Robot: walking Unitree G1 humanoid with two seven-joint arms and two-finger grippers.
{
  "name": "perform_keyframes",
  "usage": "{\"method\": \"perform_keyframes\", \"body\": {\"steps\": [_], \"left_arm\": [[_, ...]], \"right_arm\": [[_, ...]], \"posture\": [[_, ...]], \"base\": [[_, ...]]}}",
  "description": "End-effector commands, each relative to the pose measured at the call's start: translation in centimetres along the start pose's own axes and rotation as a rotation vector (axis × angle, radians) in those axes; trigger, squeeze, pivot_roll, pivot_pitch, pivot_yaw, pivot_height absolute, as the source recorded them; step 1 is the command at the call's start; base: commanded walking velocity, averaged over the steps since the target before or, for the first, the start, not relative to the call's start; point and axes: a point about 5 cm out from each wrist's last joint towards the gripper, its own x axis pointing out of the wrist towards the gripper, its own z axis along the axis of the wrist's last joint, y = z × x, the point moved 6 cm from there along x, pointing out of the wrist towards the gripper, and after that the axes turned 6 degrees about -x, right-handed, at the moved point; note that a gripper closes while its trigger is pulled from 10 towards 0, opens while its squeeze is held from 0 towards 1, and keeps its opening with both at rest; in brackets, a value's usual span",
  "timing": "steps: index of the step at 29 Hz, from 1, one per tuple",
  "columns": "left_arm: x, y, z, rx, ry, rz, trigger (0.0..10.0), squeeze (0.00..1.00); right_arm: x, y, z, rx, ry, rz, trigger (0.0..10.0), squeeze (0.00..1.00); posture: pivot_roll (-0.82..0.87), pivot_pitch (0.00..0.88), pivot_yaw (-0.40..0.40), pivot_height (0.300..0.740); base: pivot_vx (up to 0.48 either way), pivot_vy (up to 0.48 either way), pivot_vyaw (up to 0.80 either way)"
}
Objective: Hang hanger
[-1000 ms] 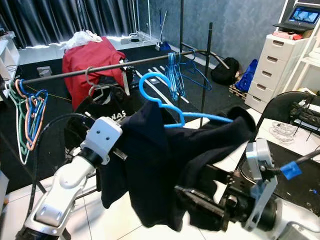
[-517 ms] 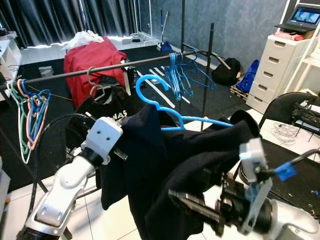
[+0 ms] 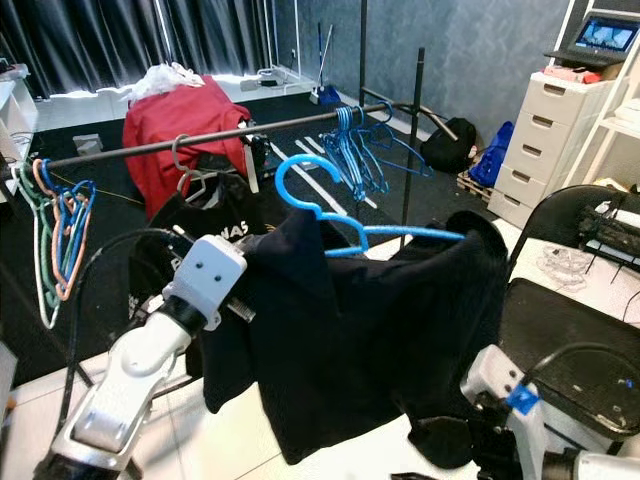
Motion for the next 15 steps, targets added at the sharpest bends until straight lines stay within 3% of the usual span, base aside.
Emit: {"method": "perform_keyframes", "body": {"steps": [1,3,4,6,7,9,10,12,13,15], "left_arm": [[0.4,0.1,1.0,0.01,-0.046,0.003,10.0,0.0],[0.5,0.1,1.0,0.009,-0.047,0.002,10.0,0.0],[0.5,0.1,1.0,0.009,-0.048,0.002,10.0,0.0],[0.5,0.1,1.0,0.009,-0.048,0.002,10.0,0.0],[0.5,0.1,1.1,0.009,-0.049,0.003,10.0,0.0],[0.3,0.1,1.0,0.007,-0.047,0.004,10.0,0.0],[0.3,0.1,1.0,0.007,-0.047,0.004,10.0,0.0],[0.2,0.1,0.9,0.006,-0.044,0.005,10.0,0.0],[0.2,0.1,0.9,0.006,-0.044,0.005,10.0,0.0],[0.2,0.1,0.9,0.004,-0.044,0.004,10.0,0.0]], "right_arm": [[0.4,1.3,2.2,-0.017,-0.107,0.063,10.0,0.0],[0.6,1.1,3.1,-0.024,-0.168,0.06,10.0,0.0],[0.7,-0.9,3.7,-0.04,-0.212,-0.04,10.0,0.0],[0.7,-0.9,3.7,-0.04,-0.212,-0.04,10.0,0.0],[0.8,-2.7,3.6,-0.052,-0.207,-0.13,10.0,0.0],[0.1,-7.5,1.3,-0.074,-0.083,-0.395,10.0,0.0],[0.1,-7.5,1.3,-0.074,-0.083,-0.395,10.0,0.0],[-1.1,-10.2,1.1,-0.097,-0.056,-0.556,10.0,0.0],[-1.1,-10.2,1.1,-0.097,-0.056,-0.556,10.0,0.0],[-2.3,-12.1,2.5,-0.13,-0.1,-0.677,10.0,0.0]], "posture": [[-0.11,0.0,0.005,0.74],[-0.11,0.0,0.005,0.74],[-0.11,0.0,0.005,0.74],[-0.11,0.0,0.005,0.74],[-0.11,0.0,0.005,0.74],[-0.11,0.0,0.004,0.74],[-0.11,0.0,0.004,0.74],[-0.11,0.0,0.005,0.74],[-0.11,0.0,0.005,0.74],[-0.11,0.0,0.007,0.74]], "base": [[0.0,0.0,0.0],[0.0,0.0,0.0],[0.0,0.0,0.0],[0.0,0.0,0.0],[0.0,0.0,0.0],[0.0,0.0,0.0],[0.0,0.0,0.0],[0.0,0.0,0.0],[0.0,0.0,0.0],[0.0,0.0,0.0]]}}
